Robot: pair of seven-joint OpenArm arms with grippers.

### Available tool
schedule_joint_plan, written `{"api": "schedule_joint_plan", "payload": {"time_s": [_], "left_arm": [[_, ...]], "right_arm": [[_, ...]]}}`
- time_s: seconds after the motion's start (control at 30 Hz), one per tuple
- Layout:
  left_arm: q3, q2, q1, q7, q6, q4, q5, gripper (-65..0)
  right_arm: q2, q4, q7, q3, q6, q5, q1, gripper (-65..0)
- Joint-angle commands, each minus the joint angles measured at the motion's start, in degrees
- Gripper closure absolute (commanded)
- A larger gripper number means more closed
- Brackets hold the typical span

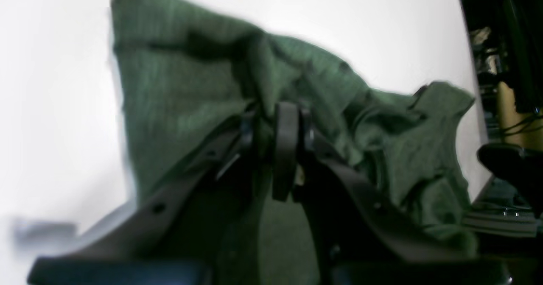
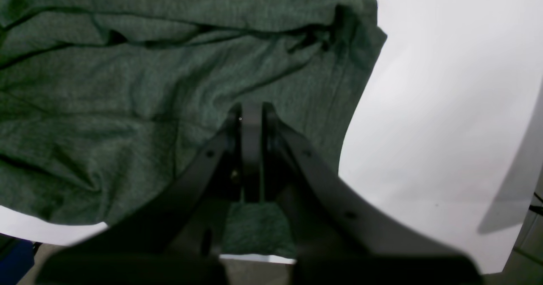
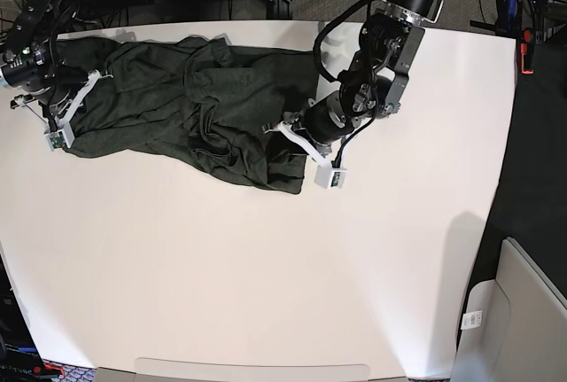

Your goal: Fold the T-shirt properly

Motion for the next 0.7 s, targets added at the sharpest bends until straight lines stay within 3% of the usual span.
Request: {"api": "schedule_joint_plan", "payload": {"time_s": [0.0,0.37,0.67], "left_arm": [[-0.2,0.3,-0.5,-1.2,-0.7,0.9,-0.5,-6.0],[0.0,9.4,-1.6,-1.2,-0.8,-6.6,-0.5,-6.1],[0.1,13.3,-5.8,-1.3,-0.8,-7.2,-0.5,-6.2]], "right_arm": [[0.7,1.1,0.6,0.2,0.1,0.3,0.6,0.0],[0.7,1.2,0.6,0.2,0.1,0.3,0.4,0.0],[1.2,1.3,0.6,0.7,0.1,3.8,-0.5,0.0]]}}
